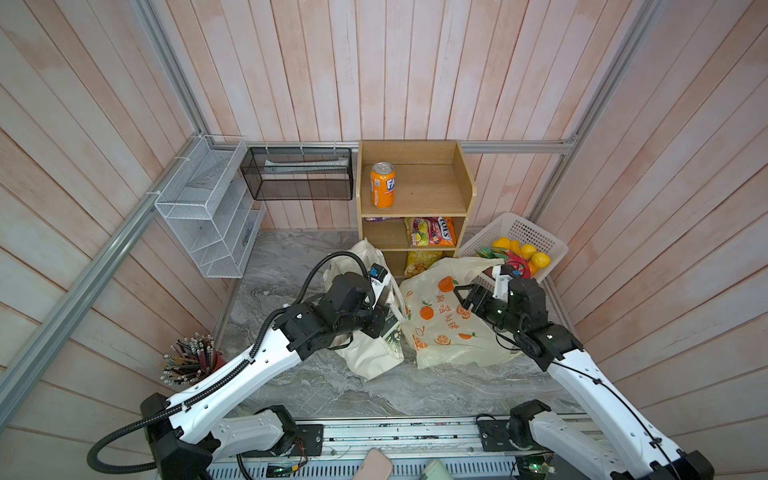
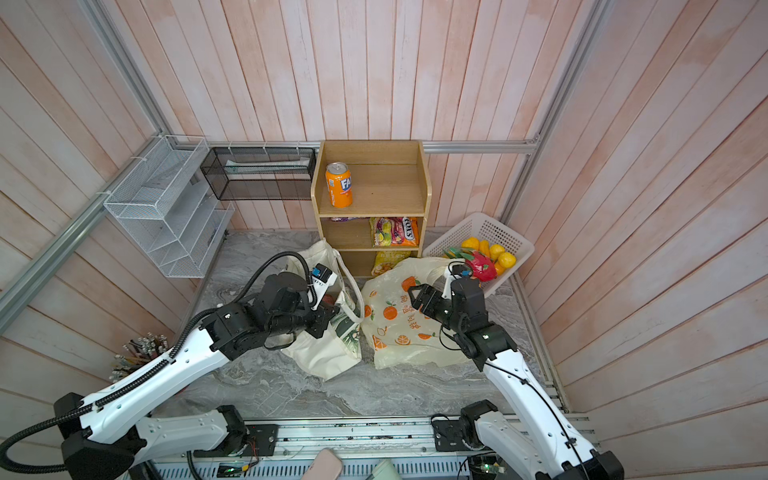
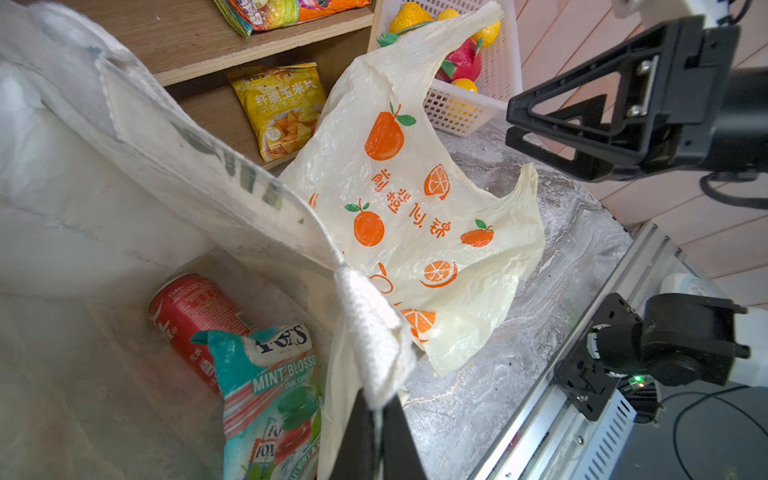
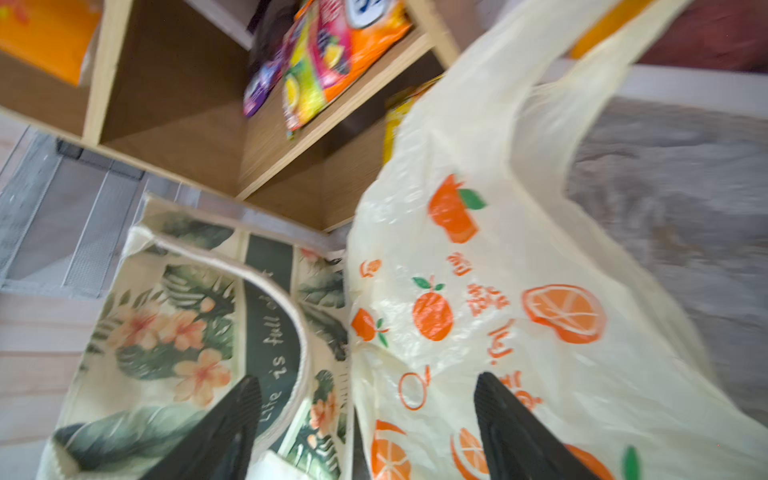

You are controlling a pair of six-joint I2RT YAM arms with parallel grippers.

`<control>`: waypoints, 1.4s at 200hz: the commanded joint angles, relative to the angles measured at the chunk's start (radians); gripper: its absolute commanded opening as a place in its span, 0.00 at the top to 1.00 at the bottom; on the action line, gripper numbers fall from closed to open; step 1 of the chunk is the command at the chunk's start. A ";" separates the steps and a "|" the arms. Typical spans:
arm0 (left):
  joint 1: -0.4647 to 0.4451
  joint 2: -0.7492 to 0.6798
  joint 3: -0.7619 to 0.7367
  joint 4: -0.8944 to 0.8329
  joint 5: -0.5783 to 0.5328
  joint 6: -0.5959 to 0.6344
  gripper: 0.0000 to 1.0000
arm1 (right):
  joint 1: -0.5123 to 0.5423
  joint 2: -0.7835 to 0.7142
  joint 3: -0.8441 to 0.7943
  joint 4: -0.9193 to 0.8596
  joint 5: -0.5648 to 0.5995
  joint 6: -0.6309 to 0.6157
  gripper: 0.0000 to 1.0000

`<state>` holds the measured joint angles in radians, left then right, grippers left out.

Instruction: Place the mixed food into the grocery bags and tie them

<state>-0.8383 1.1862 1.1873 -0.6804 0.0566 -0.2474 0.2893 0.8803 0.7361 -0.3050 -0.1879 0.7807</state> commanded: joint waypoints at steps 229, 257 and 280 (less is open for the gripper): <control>0.183 -0.069 0.093 -0.082 -0.303 -0.231 0.17 | 0.270 0.425 0.444 0.042 -0.006 -0.244 0.18; 0.186 -0.004 0.086 -0.114 -0.324 -0.239 0.18 | 0.309 0.514 0.507 0.023 0.006 -0.282 0.17; 0.192 0.032 0.071 -0.124 -0.342 -0.243 0.18 | 0.329 0.560 0.534 0.017 0.002 -0.300 0.17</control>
<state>-0.6544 1.2022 1.2720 -0.7467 -0.2306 -0.4660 0.6006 1.4113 1.2251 -0.2497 -0.2035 0.5274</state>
